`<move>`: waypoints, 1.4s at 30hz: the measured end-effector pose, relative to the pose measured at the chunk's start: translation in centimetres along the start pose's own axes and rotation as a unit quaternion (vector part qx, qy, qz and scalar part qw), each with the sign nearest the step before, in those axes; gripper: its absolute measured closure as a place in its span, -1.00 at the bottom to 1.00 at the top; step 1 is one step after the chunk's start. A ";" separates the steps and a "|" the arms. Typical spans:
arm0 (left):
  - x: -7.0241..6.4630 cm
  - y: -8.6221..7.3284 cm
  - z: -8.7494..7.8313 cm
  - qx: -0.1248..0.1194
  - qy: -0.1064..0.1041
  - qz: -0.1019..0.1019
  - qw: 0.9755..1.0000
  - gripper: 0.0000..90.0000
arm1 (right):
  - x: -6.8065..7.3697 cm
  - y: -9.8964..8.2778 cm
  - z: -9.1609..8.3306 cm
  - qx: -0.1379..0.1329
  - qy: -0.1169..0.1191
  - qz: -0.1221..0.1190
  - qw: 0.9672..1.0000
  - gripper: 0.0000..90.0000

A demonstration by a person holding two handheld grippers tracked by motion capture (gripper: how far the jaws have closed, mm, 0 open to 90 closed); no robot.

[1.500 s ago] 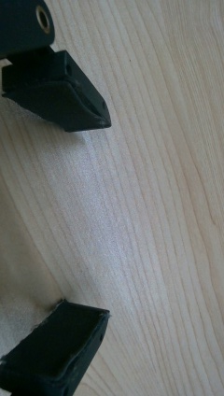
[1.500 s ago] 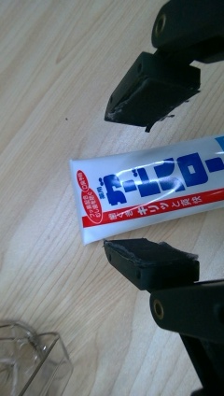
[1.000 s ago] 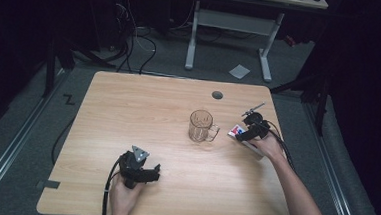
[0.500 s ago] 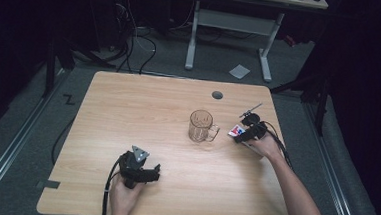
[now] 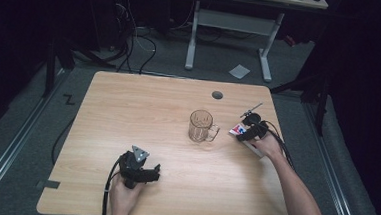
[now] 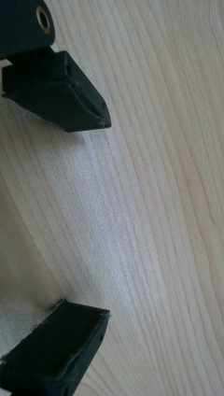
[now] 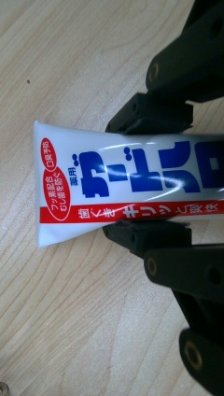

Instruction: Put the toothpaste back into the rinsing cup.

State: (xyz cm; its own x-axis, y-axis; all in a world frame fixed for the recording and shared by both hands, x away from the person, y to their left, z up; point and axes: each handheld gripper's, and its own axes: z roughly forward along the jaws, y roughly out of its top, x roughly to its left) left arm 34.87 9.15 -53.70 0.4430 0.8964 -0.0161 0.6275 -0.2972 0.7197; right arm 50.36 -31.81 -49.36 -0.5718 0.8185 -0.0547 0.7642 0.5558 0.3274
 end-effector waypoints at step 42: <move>0.0 0.0 0.0 -0.001 0.001 -0.002 1.000 -0.81 | 0.6 -2.2 -6.0 -0.170 0.078 0.044 0.981 0.43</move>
State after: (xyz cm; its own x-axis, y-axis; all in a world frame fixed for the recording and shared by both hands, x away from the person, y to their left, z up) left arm 34.87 9.12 -53.71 0.4395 0.8981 -0.0166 0.6280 -0.2940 0.7206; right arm 46.56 -33.41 -44.40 -0.5669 0.8142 0.1251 0.6841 0.3808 0.6220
